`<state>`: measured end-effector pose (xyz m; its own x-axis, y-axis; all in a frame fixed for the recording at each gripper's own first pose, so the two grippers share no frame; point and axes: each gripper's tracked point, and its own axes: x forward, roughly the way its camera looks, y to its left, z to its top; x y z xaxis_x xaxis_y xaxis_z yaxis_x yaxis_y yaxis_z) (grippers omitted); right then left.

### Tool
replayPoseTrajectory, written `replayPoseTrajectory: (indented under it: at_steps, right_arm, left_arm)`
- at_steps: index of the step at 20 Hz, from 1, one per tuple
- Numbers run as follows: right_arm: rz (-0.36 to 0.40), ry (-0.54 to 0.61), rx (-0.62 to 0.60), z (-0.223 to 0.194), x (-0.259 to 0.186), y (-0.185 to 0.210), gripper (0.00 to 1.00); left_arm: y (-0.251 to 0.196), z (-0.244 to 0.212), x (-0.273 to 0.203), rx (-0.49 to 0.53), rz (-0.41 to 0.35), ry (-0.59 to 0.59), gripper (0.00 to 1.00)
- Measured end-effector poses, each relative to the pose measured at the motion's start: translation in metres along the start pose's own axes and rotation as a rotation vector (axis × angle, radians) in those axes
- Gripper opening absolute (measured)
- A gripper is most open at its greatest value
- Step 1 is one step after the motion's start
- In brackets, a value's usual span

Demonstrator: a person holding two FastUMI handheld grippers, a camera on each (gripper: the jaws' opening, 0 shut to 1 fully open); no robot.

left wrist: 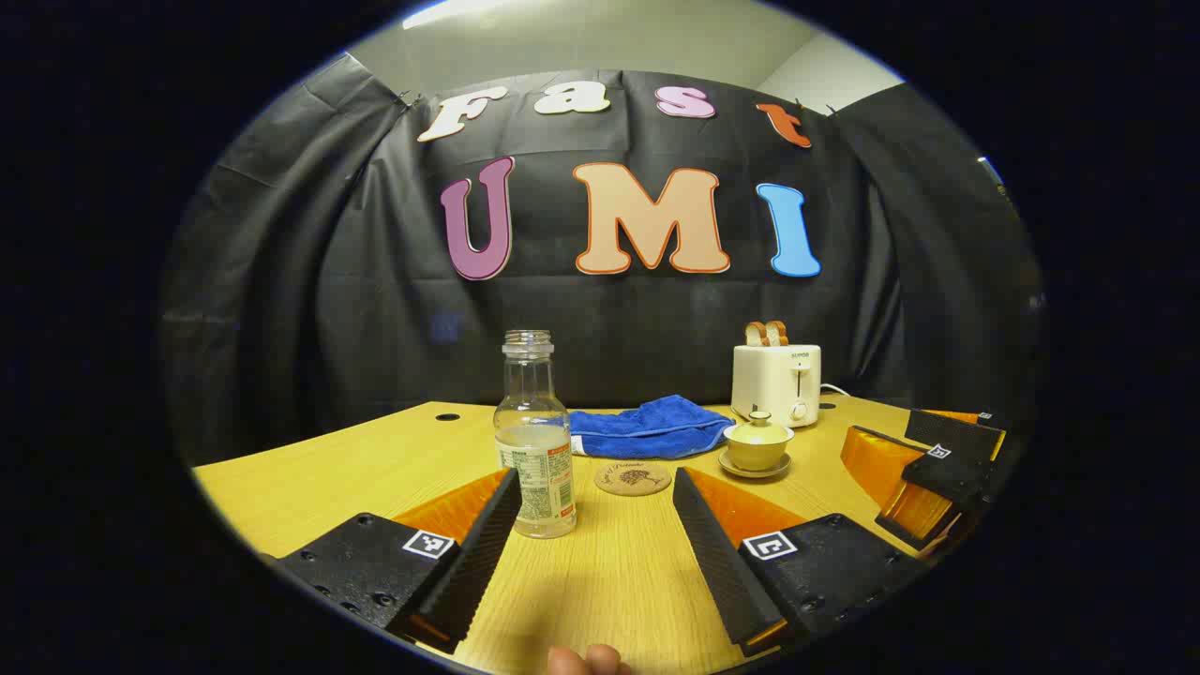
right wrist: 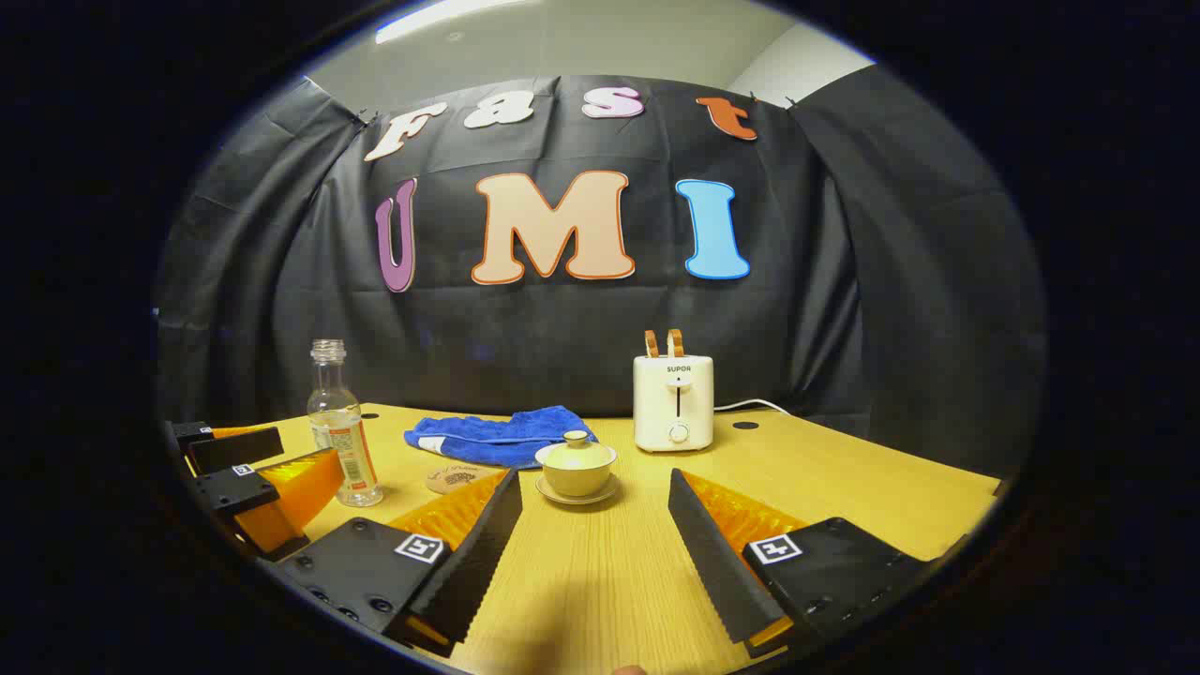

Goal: Open the teacup lid with one hand, grasp the water bottle and pour water into the teacup with the other hand; after pouring, place the water bottle on the coaster and then close the teacup lid.

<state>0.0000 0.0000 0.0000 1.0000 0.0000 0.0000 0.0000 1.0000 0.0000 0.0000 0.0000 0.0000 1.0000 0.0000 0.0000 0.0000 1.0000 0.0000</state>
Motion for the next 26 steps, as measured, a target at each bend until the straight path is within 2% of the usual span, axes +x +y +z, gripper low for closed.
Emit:
replayPoseTrajectory:
  at_steps: [5, 8, 26]
  right_arm:
    - [0.001, 0.000, 0.000, -0.0018, -0.0002, -0.0008, 1.00]
    - [0.044, 0.002, 0.001, -0.0013, -0.0014, 0.0062, 1.00]
    - [0.093, 0.009, 0.003, -0.0004, -0.0038, 0.0083, 0.99]
  left_arm:
    - [0.0019, 0.0000, 0.0004, -0.001, 0.009, 0.000, 0.95]
    - [0.0009, 0.0001, -0.0003, -0.001, 0.010, -0.001, 0.95]
    - [0.0022, -0.0001, 0.0007, -0.003, 0.019, -0.001, 0.96]
